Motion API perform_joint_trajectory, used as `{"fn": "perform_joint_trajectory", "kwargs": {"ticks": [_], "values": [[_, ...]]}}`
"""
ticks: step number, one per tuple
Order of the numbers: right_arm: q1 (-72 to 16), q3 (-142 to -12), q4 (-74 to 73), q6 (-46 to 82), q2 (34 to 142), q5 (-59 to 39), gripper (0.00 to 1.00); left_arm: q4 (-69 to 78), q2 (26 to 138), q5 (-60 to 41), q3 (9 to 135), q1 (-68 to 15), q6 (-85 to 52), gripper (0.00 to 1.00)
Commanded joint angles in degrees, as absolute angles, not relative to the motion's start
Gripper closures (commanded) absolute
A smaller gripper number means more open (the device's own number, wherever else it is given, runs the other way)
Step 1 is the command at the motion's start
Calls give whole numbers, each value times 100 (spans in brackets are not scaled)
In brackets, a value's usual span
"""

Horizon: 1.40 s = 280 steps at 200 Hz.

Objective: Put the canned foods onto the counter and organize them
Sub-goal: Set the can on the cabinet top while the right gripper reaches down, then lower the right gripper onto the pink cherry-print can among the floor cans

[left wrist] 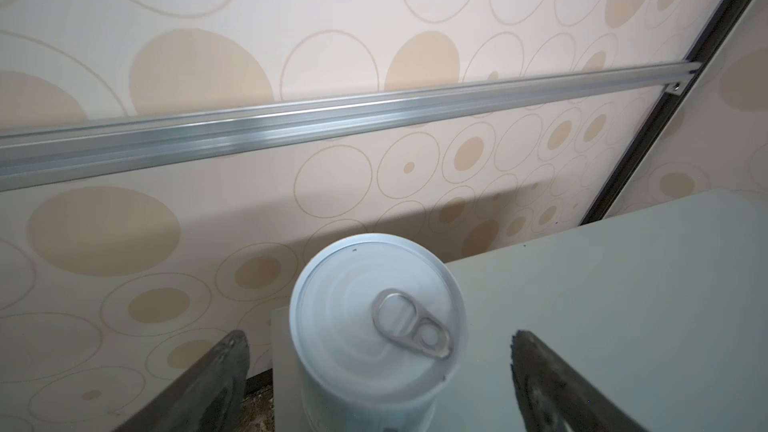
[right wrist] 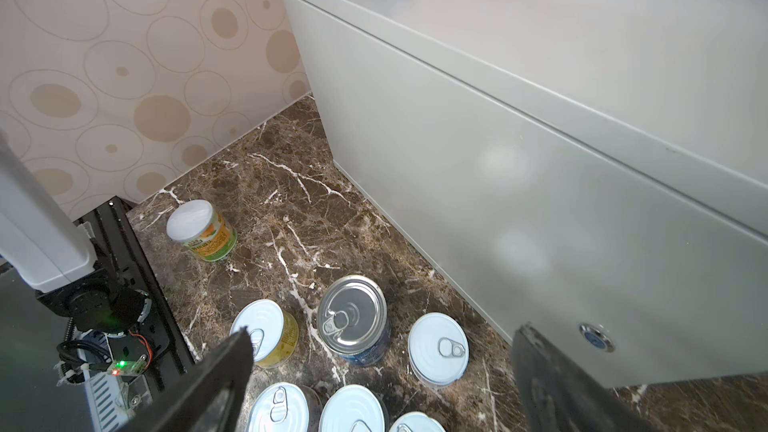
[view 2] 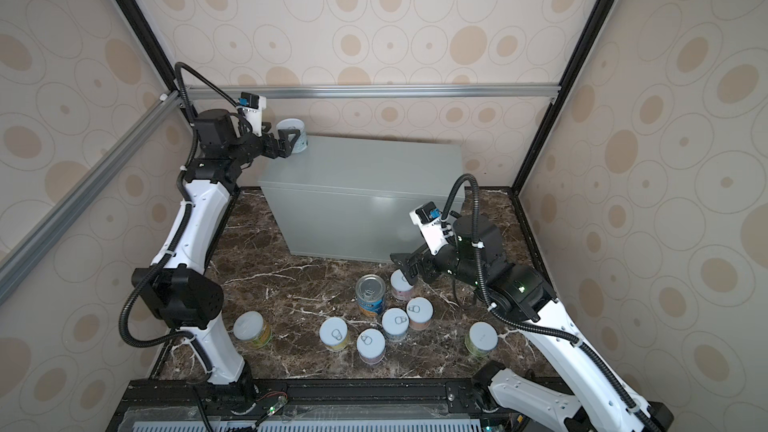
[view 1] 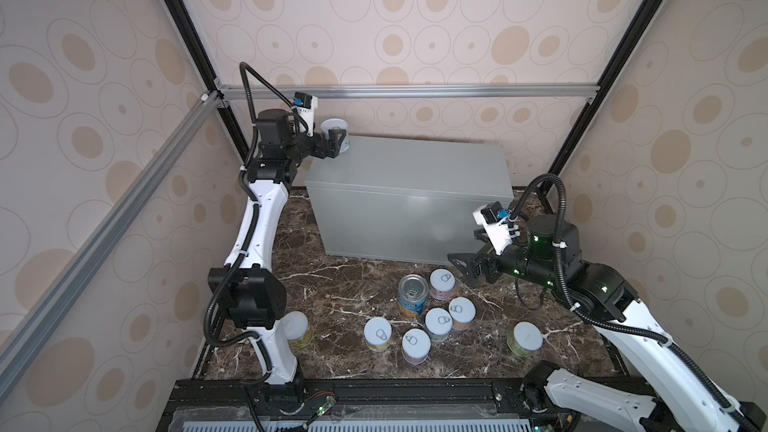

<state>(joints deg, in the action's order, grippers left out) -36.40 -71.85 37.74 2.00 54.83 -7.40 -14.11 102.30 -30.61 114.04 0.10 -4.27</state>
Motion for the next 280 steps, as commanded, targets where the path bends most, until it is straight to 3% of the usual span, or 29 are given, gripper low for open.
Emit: {"fn": "perform_joint_trajectory", "kwargs": {"ticks": [1, 45, 104, 133, 194, 280], "values": [[-3708, -7236, 4207, 464, 5356, -365, 0, -995, 9353, -3256, 10800, 135, -824, 2], [-4023, -7044, 5046, 1090, 5275, -141, 0, -1174, 7813, -2598, 9088, 156, -750, 2], [-5963, -6289, 5264, 2526, 5341, 723, 0, -2091, 6096, -2413, 7636, 158, -352, 2], [-6712, -5806, 4906, 3162, 5743, 631, 0, -1712, 5454, -2520, 6926, 158, -791, 2], [-7447, -5105, 3876, 4208, 6831, 161, 0, -1406, 5495, -3401, 6525, 157, -1440, 2], [-7357, -5041, 3269, 4498, 8186, 411, 0, -1354, 5700, -3511, 6636, 122, -1521, 2]]}}
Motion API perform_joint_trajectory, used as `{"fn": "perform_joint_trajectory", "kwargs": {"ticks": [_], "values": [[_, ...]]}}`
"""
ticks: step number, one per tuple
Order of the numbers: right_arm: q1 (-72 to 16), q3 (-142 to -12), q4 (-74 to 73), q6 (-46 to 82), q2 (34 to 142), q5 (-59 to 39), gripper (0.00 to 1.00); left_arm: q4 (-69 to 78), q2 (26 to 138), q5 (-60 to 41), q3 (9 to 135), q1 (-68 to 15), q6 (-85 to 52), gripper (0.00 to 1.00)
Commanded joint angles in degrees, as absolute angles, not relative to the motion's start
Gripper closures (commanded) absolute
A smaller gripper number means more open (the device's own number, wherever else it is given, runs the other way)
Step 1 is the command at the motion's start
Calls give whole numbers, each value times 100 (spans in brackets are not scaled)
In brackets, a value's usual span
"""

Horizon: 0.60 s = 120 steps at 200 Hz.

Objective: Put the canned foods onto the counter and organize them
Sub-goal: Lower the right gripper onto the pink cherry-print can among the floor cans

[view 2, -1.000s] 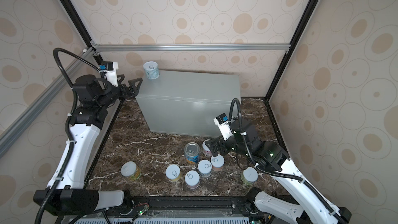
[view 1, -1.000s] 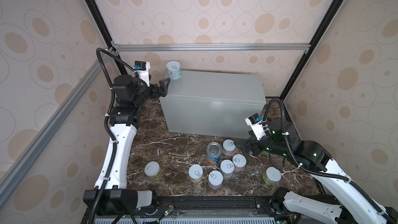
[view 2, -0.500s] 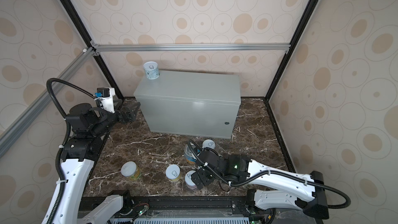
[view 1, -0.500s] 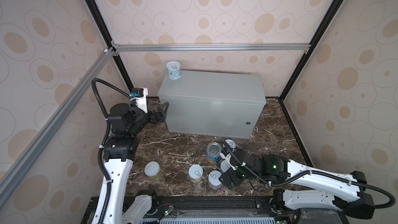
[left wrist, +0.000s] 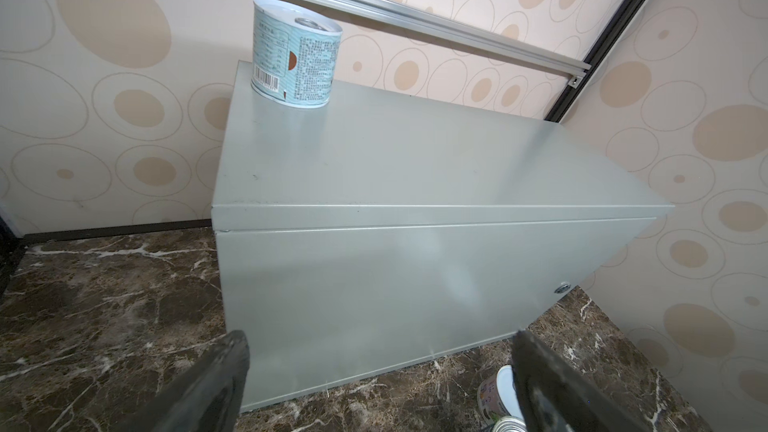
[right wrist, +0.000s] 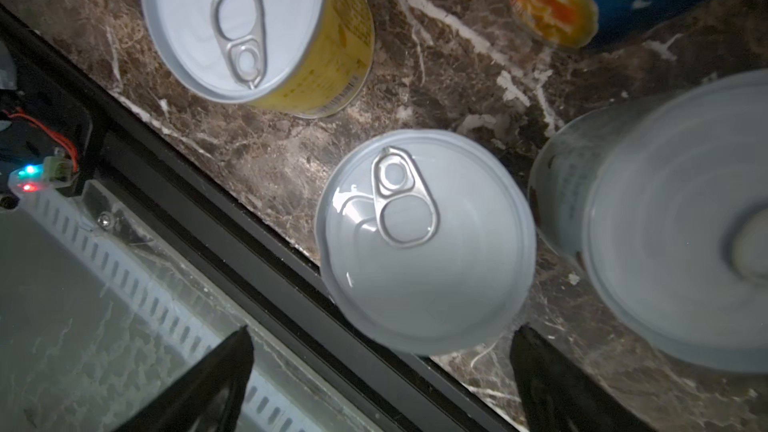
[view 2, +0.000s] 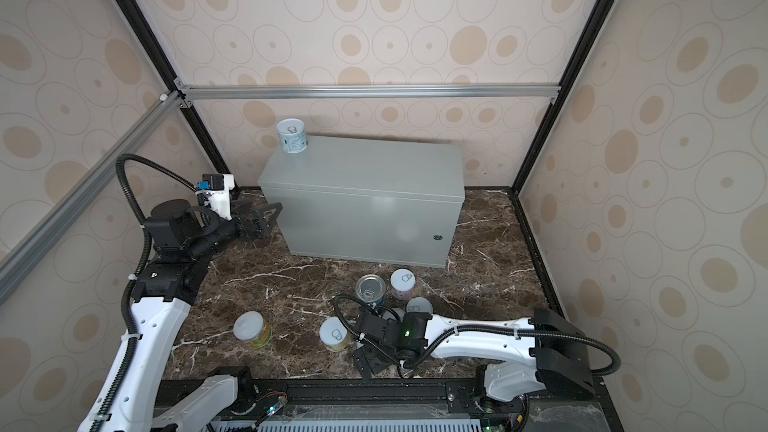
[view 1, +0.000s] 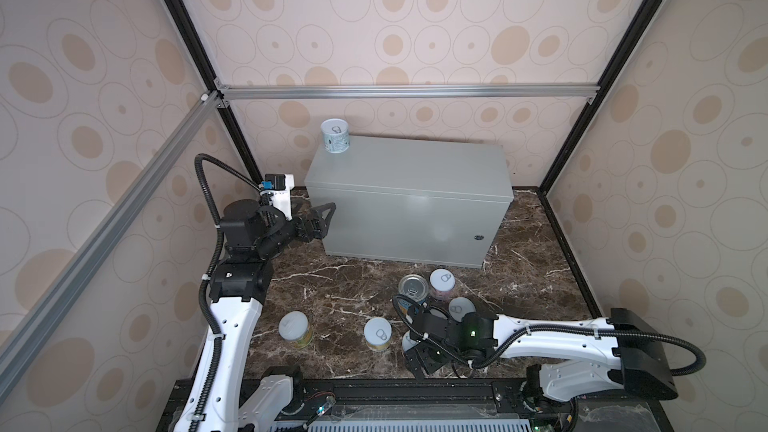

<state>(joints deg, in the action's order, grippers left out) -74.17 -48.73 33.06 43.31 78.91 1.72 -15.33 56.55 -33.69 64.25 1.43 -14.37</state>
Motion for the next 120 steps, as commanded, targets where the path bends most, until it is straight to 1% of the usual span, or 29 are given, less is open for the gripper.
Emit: {"fn": "perform_joint_trajectory", "kwargs": {"ticks": [1, 39, 77, 120], "values": [[-7352, -5048, 3274, 4499, 8202, 417, 0, -1349, 5702, -3509, 6636, 118, -1525, 2], [-7110, -5173, 3246, 4348, 8451, 840, 0, -1312, 5722, -3448, 6626, 121, -1479, 2], [-6887, -5245, 2978, 4077, 8687, 699, 0, -1350, 5888, -3445, 6767, 116, -1429, 2], [-6850, -5461, 3212, 3935, 8872, 722, 8, -1061, 5830, -3471, 6577, 116, -1558, 2]]}}
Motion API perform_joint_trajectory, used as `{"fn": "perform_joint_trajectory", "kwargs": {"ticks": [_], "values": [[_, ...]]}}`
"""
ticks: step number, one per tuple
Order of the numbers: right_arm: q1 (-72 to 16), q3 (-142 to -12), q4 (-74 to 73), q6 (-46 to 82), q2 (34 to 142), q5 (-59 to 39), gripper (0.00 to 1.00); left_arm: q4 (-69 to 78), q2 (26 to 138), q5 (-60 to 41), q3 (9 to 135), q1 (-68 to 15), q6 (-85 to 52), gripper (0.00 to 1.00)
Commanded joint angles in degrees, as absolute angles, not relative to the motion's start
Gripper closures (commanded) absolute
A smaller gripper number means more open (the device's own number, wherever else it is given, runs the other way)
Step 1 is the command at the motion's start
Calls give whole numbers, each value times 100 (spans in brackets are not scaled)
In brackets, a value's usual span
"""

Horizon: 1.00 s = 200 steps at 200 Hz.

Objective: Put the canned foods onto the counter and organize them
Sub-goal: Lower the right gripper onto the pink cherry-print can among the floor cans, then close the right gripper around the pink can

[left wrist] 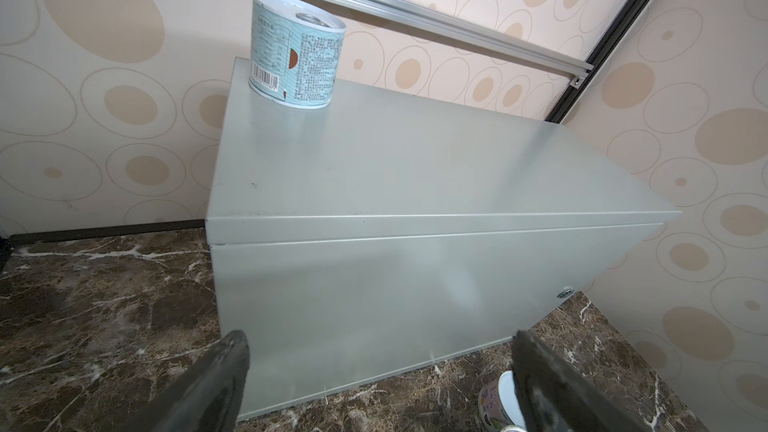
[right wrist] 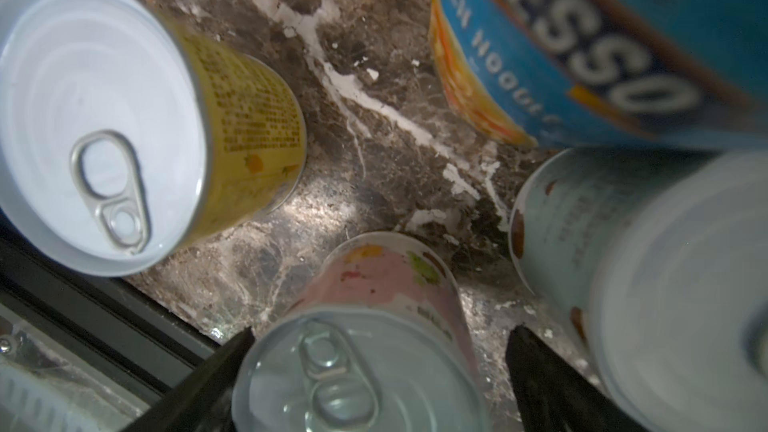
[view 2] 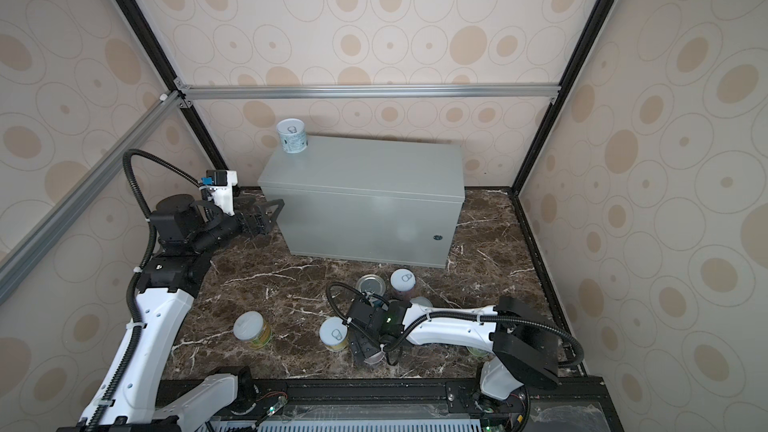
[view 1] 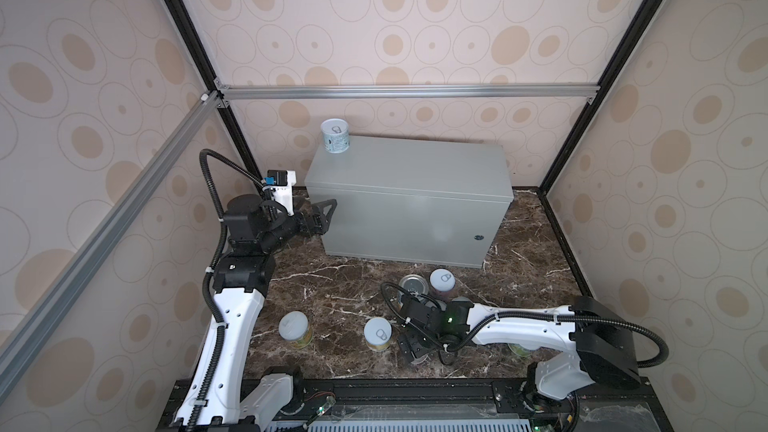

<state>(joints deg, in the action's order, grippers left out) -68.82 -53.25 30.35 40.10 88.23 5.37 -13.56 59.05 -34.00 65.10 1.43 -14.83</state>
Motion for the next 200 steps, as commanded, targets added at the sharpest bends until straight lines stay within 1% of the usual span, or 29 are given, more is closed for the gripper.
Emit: {"fn": "perform_joint_trajectory", "kwargs": {"ticks": [1, 34, 73, 99, 114, 130, 155, 176, 200], "values": [[-6848, -5460, 3214, 3936, 8866, 721, 8, -1062, 5828, -3467, 6575, 119, -1557, 2], [-6862, -5415, 3388, 3993, 8748, 665, 8, -1116, 5768, -3445, 6505, 120, -1489, 2], [-6928, -5388, 3534, 3999, 8710, 745, 4, -1132, 5728, -3463, 6478, 123, -1463, 2], [-6960, -5453, 3581, 3999, 8792, 761, 4, -1117, 5704, -3463, 6470, 123, -1472, 2], [-6997, -5526, 3649, 3991, 8846, 833, 9, -1108, 5706, -3463, 6469, 121, -1477, 2], [-7001, -5563, 3690, 3952, 8839, 817, 19, -1082, 5715, -3462, 6478, 123, -1488, 2], [-7013, -5650, 3909, 3822, 8683, 858, 30, -1080, 5739, -3467, 6509, 123, -1512, 2], [-7015, -5869, 4339, 3575, 8367, 984, 35, -1101, 5748, -3472, 6560, 123, -1504, 2], [-7003, -6188, 4780, 3228, 7990, 1036, 37, -1107, 5757, -3530, 6587, 121, -1485, 2]]}}
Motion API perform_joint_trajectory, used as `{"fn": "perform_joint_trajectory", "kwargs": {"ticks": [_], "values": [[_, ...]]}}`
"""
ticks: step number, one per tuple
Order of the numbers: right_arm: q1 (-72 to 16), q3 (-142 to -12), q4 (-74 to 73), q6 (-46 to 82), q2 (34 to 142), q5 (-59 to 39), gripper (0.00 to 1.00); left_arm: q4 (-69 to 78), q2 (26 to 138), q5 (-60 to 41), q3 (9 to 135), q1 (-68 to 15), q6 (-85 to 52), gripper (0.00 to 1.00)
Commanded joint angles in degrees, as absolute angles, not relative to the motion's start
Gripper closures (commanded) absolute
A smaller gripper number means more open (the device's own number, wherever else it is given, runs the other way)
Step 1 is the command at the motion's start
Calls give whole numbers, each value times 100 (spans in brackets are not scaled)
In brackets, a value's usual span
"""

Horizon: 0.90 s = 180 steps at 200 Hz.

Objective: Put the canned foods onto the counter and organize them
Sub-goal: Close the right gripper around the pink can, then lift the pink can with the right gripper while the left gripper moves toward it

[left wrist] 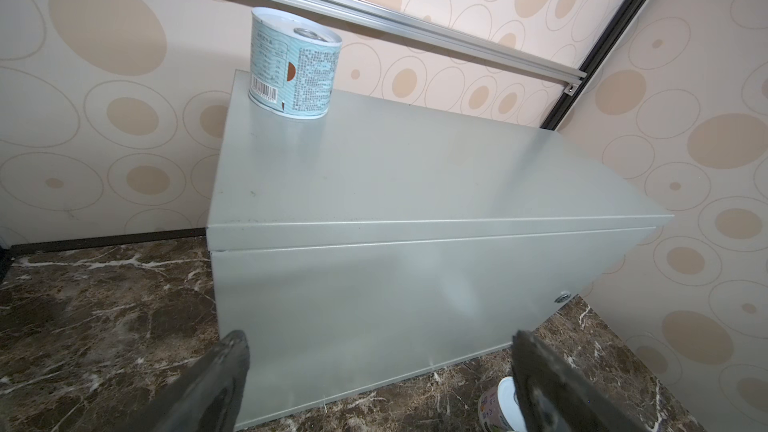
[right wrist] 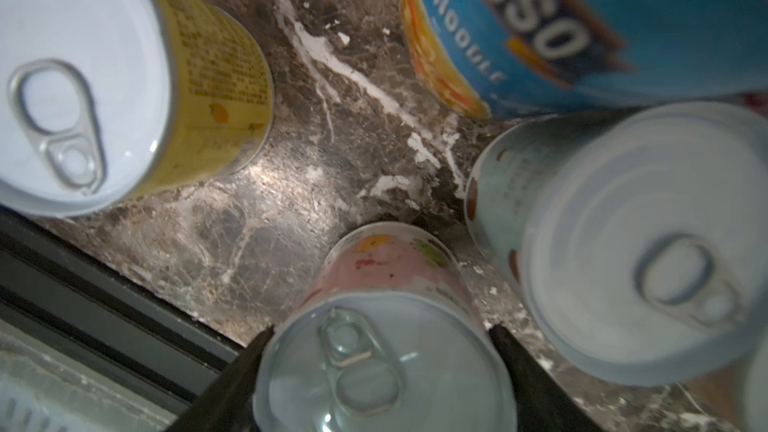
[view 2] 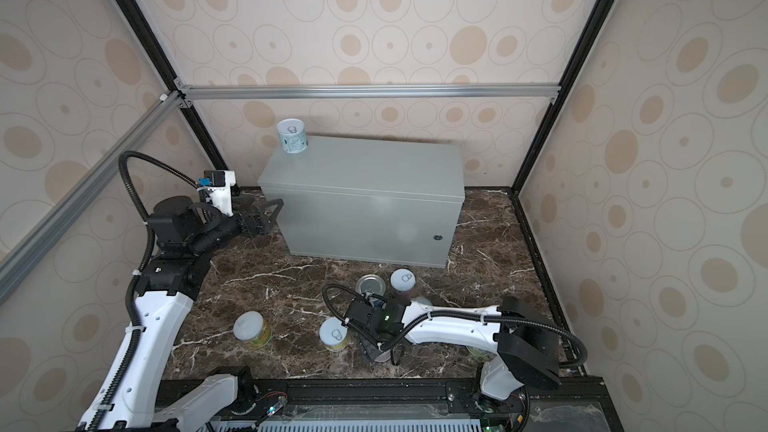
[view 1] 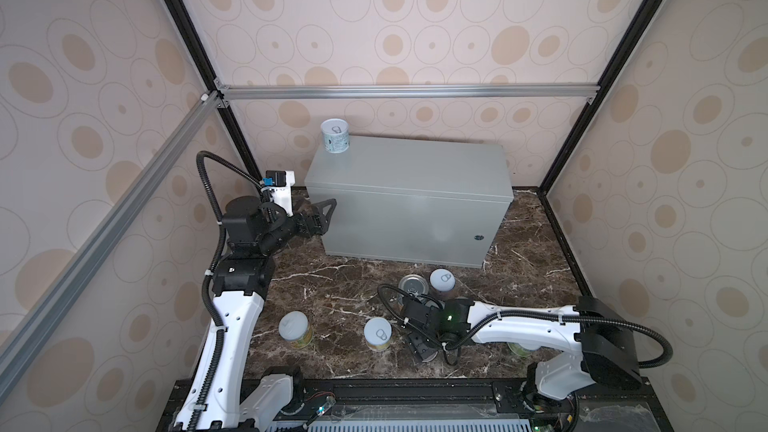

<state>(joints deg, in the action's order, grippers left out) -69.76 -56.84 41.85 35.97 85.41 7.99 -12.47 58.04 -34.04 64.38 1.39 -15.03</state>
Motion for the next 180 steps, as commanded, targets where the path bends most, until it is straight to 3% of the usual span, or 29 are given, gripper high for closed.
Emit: {"fn": "perform_joint_trajectory", "kwargs": {"ticks": [1, 80, 180], "values": [[-7004, -6205, 4789, 3218, 7977, 1036, 37, -1103, 5757, -3536, 6585, 122, -1485, 2], [-6332, -7552, 5369, 2052, 7506, 718, 38, -1078, 5739, -4505, 6333, 34, -1239, 2], [-4661, -10595, 7394, 443, 8153, -910, 41, -1457, 5580, -5377, 5967, -1903, 195, 2]]}}
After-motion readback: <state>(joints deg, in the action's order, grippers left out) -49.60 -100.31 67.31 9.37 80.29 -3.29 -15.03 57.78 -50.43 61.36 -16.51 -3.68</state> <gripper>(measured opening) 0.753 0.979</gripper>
